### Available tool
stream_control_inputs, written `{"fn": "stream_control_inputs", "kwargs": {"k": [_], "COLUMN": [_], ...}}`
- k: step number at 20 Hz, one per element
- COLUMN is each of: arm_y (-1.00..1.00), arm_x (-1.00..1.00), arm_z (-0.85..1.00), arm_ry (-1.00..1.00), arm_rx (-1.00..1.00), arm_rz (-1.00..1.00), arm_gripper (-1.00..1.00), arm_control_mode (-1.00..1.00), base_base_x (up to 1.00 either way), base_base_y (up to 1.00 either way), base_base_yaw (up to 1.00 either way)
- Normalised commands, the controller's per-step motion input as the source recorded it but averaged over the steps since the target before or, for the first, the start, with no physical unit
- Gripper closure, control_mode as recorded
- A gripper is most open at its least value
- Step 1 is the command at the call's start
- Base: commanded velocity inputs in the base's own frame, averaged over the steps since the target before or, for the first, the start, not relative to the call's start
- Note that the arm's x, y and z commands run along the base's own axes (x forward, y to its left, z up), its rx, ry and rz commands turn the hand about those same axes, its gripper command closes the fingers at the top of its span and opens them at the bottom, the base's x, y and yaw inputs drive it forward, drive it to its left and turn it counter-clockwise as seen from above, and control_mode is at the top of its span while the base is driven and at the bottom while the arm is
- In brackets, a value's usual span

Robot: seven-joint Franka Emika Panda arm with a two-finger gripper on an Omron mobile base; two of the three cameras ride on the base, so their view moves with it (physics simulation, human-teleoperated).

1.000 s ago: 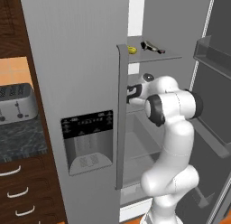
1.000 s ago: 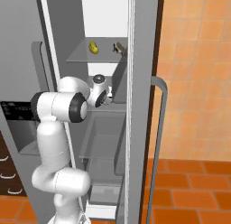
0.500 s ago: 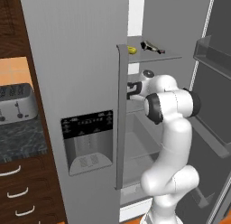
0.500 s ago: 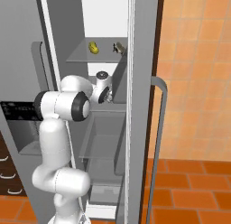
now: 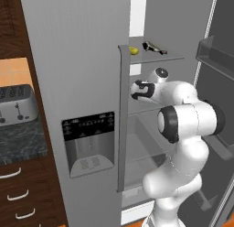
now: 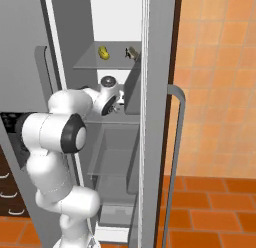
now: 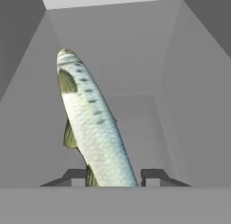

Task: Place one cucumber and one fish in each tupperware on the nearby counter, to pack two identical lunches.

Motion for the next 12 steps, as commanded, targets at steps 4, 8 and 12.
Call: {"fn": "stream_control_inputs", "kwargs": {"k": [4,8,12], "arm_y": [0.00,0.00,0.00], "arm_x": [-1.00,-1.00,-1.00], "arm_z": [1.00,1.00,1.00], "arm_ry": [-0.16,-0.03,0.03], "arm_rx": [0.01,0.00,0.00], "arm_rz": [0.00,-0.02,-0.05], "arm_gripper": [1.00,1.00,1.00], "arm_control_mode": [-1.00,-1.00,-1.00], "base_base_x": [0.00,0.00,0.00], "base_base_y": [0.00,0.00,0.00], "base_base_yaw": [0.00,0.00,0.00]}}
